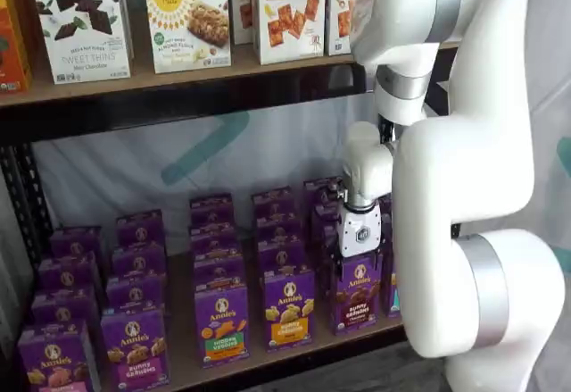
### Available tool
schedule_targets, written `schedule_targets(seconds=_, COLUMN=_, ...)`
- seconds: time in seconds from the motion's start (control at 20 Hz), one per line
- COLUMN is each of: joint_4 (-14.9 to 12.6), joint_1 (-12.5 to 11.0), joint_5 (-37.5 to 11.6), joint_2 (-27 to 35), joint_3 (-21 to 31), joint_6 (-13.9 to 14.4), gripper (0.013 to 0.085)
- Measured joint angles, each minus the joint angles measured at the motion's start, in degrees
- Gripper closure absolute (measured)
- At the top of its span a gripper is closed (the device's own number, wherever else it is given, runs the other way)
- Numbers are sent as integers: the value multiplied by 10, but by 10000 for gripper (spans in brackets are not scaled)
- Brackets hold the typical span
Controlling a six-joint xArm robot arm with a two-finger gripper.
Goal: Pick up the purple box with a brown patch in the center, on the bottom shelf, the fifth box from the left
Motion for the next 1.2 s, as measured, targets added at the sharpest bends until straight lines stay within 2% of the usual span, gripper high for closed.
schedule_targets(seconds=0.15, joint_4=11, joint_1=-3, joint_5=6, joint_2=8, joint_3=-16, joint_6=-14, gripper=130)
schedule_targets(seconds=0.3, joint_4=-11, joint_1=-9, joint_5=11, joint_2=15, joint_3=-29, joint_6=1, gripper=130)
schedule_targets(seconds=0.35, joint_4=-11, joint_1=-11, joint_5=12, joint_2=17, joint_3=-32, joint_6=-1, gripper=130)
schedule_targets(seconds=0.5, joint_4=-3, joint_1=-20, joint_5=19, joint_2=23, joint_3=-44, joint_6=-17, gripper=130)
schedule_targets(seconds=0.7, joint_4=22, joint_1=-28, joint_5=16, joint_2=31, joint_3=-56, joint_6=-49, gripper=130)
schedule_targets(seconds=0.85, joint_4=23, joint_1=-31, joint_5=17, joint_2=41, joint_3=-69, joint_6=-54, gripper=130)
schedule_targets(seconds=1.0, joint_4=39, joint_1=-31, joint_5=23, joint_2=50, joint_3=-82, joint_6=-68, gripper=130)
schedule_targets(seconds=1.2, joint_4=38, joint_1=-29, joint_5=26, joint_2=61, joint_3=-96, joint_6=-66, gripper=130)
